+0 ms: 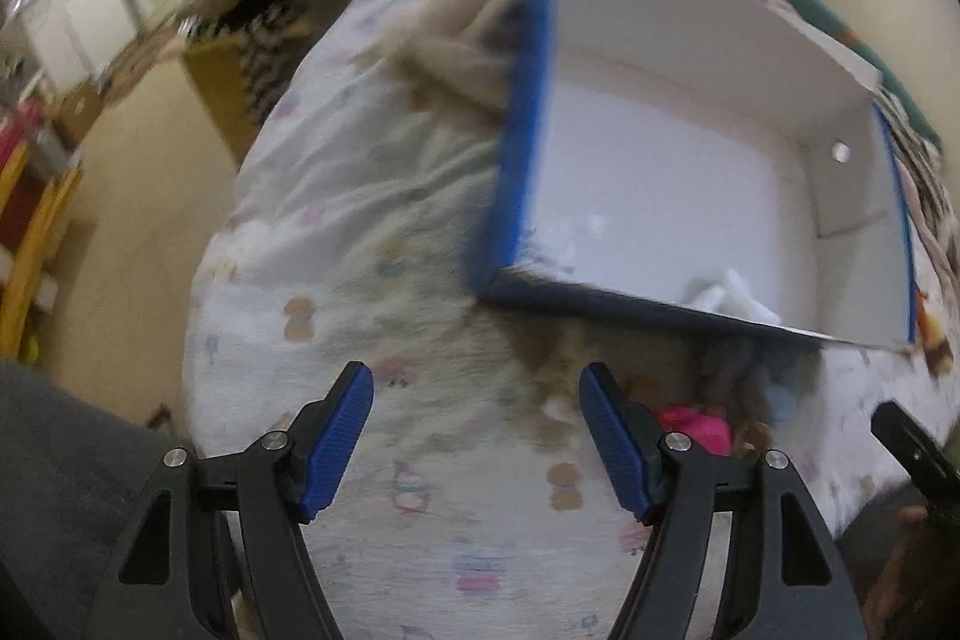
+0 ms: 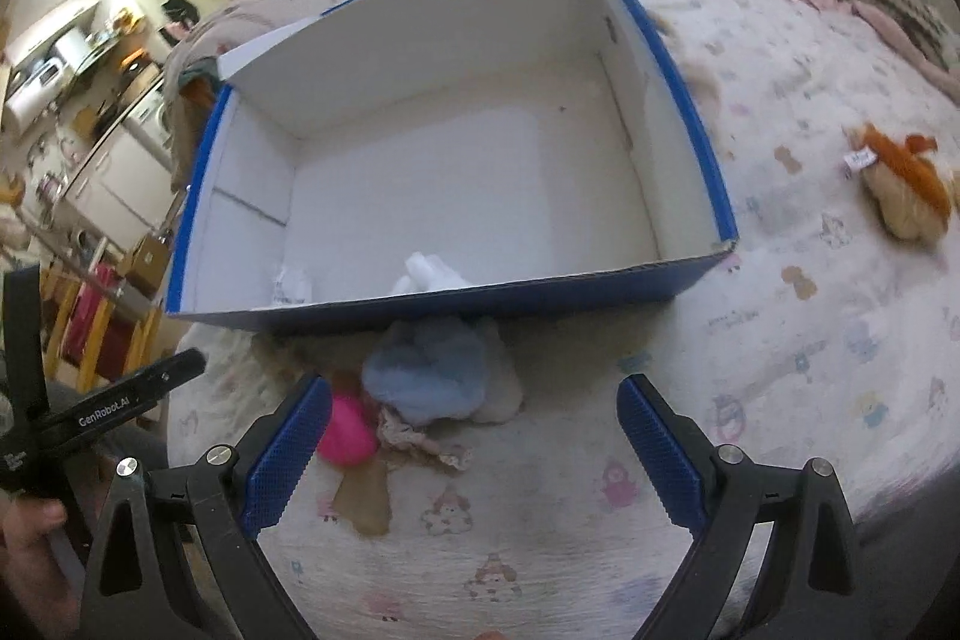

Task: Organize soft objects
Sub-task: 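Grasp beige lace scrunchie with right tool while left grasps cream scrunchie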

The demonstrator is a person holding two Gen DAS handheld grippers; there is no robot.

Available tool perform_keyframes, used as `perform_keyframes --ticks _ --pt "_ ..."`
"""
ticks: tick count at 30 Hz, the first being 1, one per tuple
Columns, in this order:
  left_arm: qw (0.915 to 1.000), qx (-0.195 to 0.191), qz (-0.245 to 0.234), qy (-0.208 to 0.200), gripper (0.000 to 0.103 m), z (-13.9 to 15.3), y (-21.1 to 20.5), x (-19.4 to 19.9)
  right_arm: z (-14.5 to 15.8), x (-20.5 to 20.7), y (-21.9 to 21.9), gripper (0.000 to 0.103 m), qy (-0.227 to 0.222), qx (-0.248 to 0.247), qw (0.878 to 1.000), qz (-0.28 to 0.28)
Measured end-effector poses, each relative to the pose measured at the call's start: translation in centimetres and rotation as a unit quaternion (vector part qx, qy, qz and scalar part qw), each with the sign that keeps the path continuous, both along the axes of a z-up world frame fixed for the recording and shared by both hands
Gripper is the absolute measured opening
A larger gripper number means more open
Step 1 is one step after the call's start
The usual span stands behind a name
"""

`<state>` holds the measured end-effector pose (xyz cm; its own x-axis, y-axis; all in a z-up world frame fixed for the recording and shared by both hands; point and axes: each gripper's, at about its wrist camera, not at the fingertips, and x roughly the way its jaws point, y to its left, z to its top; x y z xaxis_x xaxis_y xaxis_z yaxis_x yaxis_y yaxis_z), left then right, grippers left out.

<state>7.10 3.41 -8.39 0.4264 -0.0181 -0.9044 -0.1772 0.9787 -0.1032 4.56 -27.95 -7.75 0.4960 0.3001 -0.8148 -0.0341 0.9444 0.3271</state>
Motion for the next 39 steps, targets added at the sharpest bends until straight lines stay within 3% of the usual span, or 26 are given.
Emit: perform_keyframes --ticks 4,12,18,20,21,23,24,33,35,39 --pt "0.9976 -0.040 0.003 0.056 0.068 -2.5 0.3 0.8 -0.9 0.4 -0.4 0.102 0.021 0.001 1.000 -0.012" --pt "0.9914 -0.031 -0.072 0.104 0.067 -5.4 -4.4 3.7 -2.2 1.2 0.0 0.102 0.044 -0.007 0.999 -0.008" --pt "0.9902 0.002 -0.073 0.119 0.066 -7.3 -6.0 5.1 -2.5 1.3 -0.2 0.102 0.053 -0.004 0.999 -0.009" --pt "0.9898 0.006 -0.070 0.124 0.045 -7.7 -6.0 5.2 -2.7 1.3 -0.3 0.102 0.057 0.002 0.998 -0.007" --pt "0.9898 0.011 -0.070 0.124 0.039 -7.7 -6.0 5.2 -2.8 1.3 -0.5 0.102 0.057 0.005 0.998 -0.007" --pt "0.9902 0.017 -0.073 0.118 0.014 -7.5 -6.0 5.2 -2.9 1.5 -0.5 0.102 0.060 0.008 0.998 -0.007" --pt "0.9902 0.013 -0.075 0.117 0.012 -7.4 -6.0 5.2 -3.1 1.6 -0.6 0.102 0.064 0.013 0.998 -0.008" --pt "0.9934 -0.002 -0.077 0.086 0.011 -3.8 -5.2 2.9 -5.2 2.2 -0.8 0.102 0.125 0.102 0.987 0.013" --pt "0.9935 -0.004 -0.086 0.074 0.011 -2.5 -5.4 2.0 -5.7 2.2 -0.3 0.091 0.139 0.123 0.982 0.029" --pt "0.9946 -0.002 -0.085 0.061 0.011 -1.2 -4.4 0.7 -6.4 2.8 1.2 0.084 0.156 0.126 0.978 0.055"
